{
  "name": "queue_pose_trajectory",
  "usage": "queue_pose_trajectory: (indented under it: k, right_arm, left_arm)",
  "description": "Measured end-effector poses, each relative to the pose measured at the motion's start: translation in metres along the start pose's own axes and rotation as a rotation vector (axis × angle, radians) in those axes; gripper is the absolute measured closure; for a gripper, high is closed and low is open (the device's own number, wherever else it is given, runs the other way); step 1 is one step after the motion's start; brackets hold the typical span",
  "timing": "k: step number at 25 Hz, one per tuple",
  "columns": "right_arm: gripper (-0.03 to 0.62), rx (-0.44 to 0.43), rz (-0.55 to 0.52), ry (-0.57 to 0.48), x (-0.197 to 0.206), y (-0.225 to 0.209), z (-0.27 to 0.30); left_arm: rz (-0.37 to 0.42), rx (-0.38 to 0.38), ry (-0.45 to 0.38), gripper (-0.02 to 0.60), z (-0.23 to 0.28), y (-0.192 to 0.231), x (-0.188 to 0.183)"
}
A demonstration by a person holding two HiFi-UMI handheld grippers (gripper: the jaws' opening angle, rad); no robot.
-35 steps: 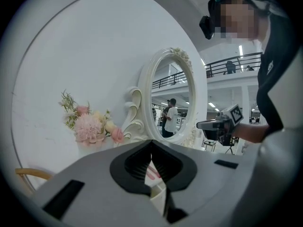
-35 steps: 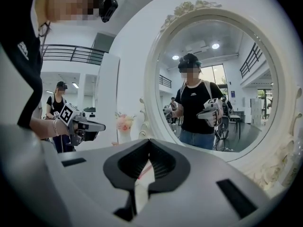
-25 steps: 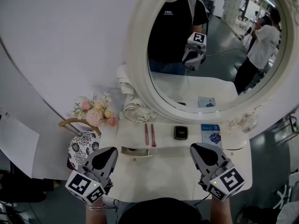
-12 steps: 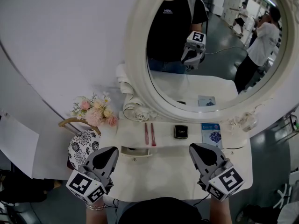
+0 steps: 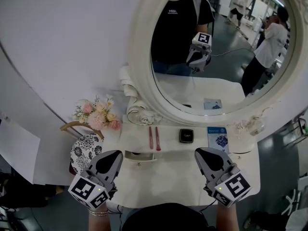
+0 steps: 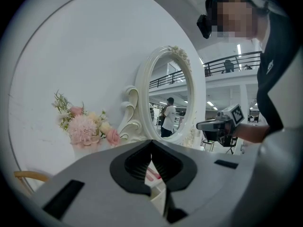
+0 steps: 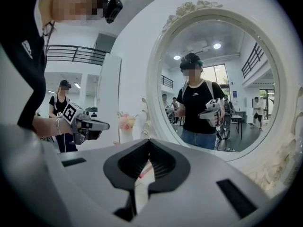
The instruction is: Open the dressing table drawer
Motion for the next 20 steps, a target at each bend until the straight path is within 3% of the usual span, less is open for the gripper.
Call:
queue_pose_trajectory:
  k: [20]
  right_arm:
    - [0.576, -0.018, 0.016, 0.022, 0.0090, 0.0039, 0.0020]
  left_arm:
    - [-0.006, 0.006, 0.016, 0.563, 0.0015, -0.0034, 0.0046]
Point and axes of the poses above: the fingertips, and each gripper's own axes: z forward along the fingers, y to its left, x out of its underside, the point moved 3 cm from there along -z, backward along the fingers, and after that the axes turned 9 degrees about -y, right-handed, at the moved point
